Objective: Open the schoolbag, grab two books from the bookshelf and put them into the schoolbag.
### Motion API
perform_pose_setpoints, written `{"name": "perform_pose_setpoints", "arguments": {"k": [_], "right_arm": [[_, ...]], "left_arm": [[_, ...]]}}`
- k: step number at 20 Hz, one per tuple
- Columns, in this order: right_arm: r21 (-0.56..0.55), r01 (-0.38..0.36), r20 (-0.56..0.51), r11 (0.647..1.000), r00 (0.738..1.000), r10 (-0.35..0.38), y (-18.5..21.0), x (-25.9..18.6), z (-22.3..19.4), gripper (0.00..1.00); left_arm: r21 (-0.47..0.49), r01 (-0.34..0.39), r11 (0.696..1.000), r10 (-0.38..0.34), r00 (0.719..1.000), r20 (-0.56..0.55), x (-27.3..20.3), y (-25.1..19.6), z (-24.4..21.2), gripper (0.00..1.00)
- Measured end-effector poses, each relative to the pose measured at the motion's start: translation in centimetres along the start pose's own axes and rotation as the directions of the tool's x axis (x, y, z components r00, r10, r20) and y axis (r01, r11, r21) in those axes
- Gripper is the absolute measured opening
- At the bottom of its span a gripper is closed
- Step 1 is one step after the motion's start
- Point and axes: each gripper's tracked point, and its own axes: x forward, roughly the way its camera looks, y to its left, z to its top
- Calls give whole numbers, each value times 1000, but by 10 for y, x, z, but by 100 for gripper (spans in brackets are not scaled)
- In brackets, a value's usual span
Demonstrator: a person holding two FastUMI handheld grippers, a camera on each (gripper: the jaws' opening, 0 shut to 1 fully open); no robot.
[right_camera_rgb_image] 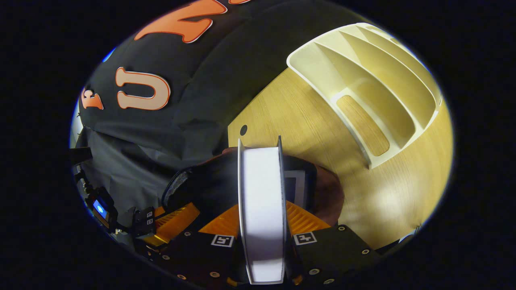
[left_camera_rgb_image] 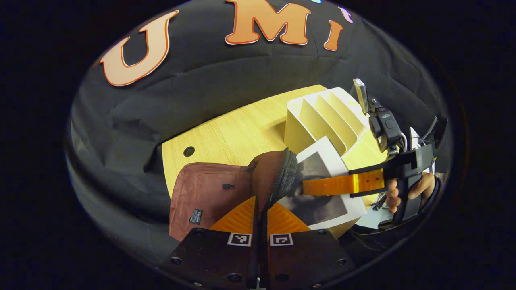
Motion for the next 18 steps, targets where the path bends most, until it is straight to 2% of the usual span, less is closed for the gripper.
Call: {"name": "perform_pose_setpoints", "arguments": {"k": [2,9,18], "right_arm": [[1,-14,28,1000,1000,14,1,13,0,39],[126,-95,27,988,995,92,10,56,-19,39],[108,-135,76,985,989,127,23,100,-36,40]], "left_arm": [[9,1,1000,-1,1000,7,-2,-2,0,3],[8,14,1000,-14,1000,27,-8,-5,6,3],[9,11,1000,-11,999,32,-17,-13,11,3]]}}
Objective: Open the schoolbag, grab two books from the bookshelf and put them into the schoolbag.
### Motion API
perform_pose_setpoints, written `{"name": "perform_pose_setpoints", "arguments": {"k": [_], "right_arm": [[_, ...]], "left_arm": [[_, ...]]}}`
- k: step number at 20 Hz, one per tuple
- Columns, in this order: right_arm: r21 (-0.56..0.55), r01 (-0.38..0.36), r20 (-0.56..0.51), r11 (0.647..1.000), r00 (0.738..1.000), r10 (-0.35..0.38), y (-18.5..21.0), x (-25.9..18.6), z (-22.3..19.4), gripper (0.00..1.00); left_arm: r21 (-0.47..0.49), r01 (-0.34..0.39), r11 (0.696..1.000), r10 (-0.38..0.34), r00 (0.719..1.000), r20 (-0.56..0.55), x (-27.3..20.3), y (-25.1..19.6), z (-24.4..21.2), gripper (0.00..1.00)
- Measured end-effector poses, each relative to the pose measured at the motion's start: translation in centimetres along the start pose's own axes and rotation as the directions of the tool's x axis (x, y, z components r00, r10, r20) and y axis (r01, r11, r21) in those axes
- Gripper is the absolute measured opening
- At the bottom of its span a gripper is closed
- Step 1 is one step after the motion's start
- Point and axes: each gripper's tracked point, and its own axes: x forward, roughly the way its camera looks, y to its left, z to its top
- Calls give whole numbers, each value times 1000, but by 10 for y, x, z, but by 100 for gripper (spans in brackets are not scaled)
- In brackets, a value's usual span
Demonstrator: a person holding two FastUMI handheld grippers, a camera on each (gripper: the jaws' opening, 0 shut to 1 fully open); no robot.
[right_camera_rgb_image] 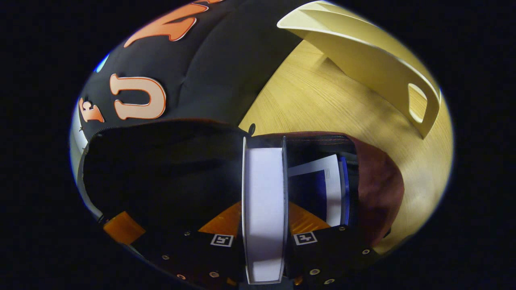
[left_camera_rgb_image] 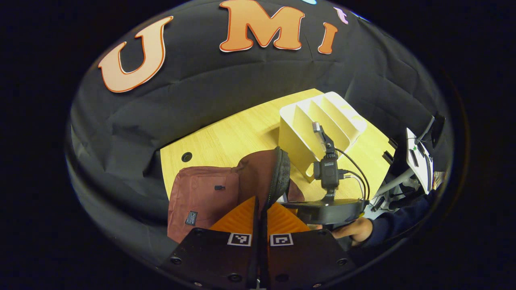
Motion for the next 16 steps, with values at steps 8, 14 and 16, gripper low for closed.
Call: {"name": "perform_pose_setpoints", "arguments": {"k": [8,14,16], "right_arm": [[-198,211,-13,957,976,-218,-41,4,5,88],[-266,294,131,918,955,-267,-66,-81,76,97],[-300,316,165,900,946,-278,-80,-107,100,97]], "left_arm": [[-51,-12,999,12,1000,8,7,6,-6,4],[-42,4,999,-3,999,43,24,-38,-9,17],[-63,0,998,3,999,47,34,-59,-9,23]]}}
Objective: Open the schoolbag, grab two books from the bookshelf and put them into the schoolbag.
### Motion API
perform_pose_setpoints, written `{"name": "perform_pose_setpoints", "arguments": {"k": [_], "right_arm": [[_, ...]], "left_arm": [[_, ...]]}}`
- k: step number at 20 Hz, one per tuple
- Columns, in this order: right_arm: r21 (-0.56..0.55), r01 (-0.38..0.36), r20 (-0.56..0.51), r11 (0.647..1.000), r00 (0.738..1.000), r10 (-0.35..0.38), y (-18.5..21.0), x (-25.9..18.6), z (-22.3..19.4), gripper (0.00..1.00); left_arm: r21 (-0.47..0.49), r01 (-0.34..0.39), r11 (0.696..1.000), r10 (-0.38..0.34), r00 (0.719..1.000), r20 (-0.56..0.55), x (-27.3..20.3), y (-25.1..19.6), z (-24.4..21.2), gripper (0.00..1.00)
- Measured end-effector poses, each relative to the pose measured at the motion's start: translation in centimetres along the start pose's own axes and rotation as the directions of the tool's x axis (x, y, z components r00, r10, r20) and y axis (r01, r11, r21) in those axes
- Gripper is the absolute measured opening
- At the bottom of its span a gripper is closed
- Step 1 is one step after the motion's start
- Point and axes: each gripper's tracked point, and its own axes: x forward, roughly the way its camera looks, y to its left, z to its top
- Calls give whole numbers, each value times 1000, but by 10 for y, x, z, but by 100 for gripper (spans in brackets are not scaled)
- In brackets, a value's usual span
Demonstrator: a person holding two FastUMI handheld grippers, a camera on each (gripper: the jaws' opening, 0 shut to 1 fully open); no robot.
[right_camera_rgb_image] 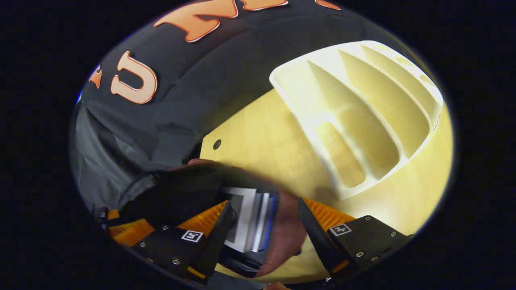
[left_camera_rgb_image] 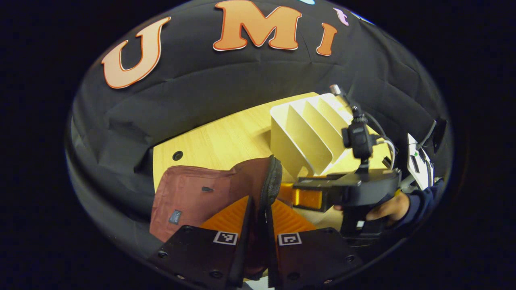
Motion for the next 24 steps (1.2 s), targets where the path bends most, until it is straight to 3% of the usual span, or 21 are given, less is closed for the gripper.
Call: {"name": "perform_pose_setpoints", "arguments": {"k": [1,2,4,5,9,13,14,16,18,21,24], "right_arm": [[-9,-14,5,1000,1000,14,-8,-14,9,97],[-38,-6,20,999,1000,7,-20,-27,20,94],[-134,4,68,991,998,5,-42,-49,38,95],[-159,13,92,987,996,2,-53,-63,47,95],[-256,5,159,967,987,36,-75,-103,83,95],[-348,54,271,936,961,46,-106,-145,128,95],[-373,80,312,924,949,44,-113,-155,142,95],[-418,134,393,898,918,46,-126,-181,170,95],[-449,173,437,876,898,47,-135,-205,189,95],[-447,175,504,877,860,85,-136,-242,217,95],[-471,213,559,856,823,103,-140,-268,234,95]], "left_arm": [[-17,8,1000,-8,1000,13,2,-13,1,25],[-34,18,999,-17,999,42,6,-27,9,33],[-48,25,999,-22,998,65,13,-56,11,61],[-48,11,999,-9,998,61,18,-67,10,67],[-98,8,995,3,994,113,27,-108,29,73],[-190,-30,981,68,978,197,30,-134,58,86],[-207,-44,977,92,969,228,27,-141,69,93],[-231,-76,970,146,942,302,20,-151,92,97],[-250,-98,963,189,909,371,7,-167,114,97],[-265,-133,955,247,853,460,-12,-182,140,97],[-306,-92,947,255,796,549,-33,-204,166,96]]}}
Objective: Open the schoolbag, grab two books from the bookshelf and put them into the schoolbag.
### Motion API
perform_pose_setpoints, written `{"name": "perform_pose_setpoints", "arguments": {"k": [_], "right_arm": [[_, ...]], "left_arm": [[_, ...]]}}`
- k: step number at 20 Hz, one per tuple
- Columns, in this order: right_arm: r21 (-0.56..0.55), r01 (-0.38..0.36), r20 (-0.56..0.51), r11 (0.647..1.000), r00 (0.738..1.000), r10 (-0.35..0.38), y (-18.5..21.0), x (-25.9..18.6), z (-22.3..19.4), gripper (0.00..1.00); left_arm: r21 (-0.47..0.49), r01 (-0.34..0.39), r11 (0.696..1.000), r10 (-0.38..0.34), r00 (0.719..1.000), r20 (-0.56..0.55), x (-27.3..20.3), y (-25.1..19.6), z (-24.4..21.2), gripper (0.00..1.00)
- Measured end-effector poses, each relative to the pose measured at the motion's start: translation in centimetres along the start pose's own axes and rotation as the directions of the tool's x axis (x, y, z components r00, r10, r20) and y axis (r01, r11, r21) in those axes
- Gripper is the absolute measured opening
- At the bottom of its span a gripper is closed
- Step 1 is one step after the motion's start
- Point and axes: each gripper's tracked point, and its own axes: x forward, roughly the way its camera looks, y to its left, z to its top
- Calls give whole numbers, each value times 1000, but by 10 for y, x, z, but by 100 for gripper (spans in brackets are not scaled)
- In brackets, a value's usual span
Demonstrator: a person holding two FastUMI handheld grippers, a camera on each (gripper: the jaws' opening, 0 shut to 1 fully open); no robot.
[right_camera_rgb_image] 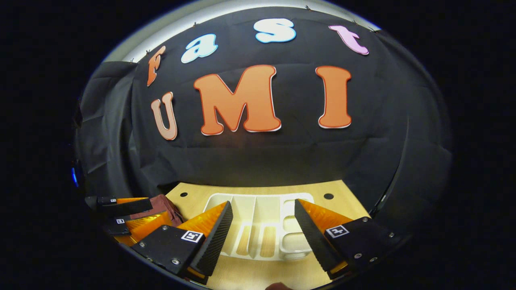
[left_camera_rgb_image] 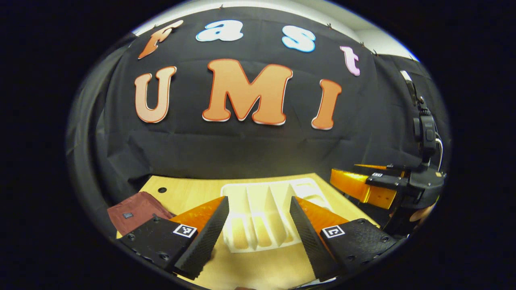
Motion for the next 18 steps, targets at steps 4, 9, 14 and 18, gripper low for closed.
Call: {"name": "perform_pose_setpoints", "arguments": {"k": [4,9,14,18], "right_arm": [[-26,-12,75,1000,997,14,-11,-24,28,94],[-59,13,227,998,974,1,-16,-38,62,95],[-40,16,187,999,982,-9,-13,-35,44,94],[-39,46,194,998,980,-38,-14,-30,43,94]], "left_arm": [[-19,-59,998,61,991,120,-12,-9,34,96],[-18,-106,994,107,964,243,-21,-20,63,95],[-25,-128,991,128,918,375,-35,-11,90,94],[17,-156,988,137,914,382,-33,-6,93,93]]}}
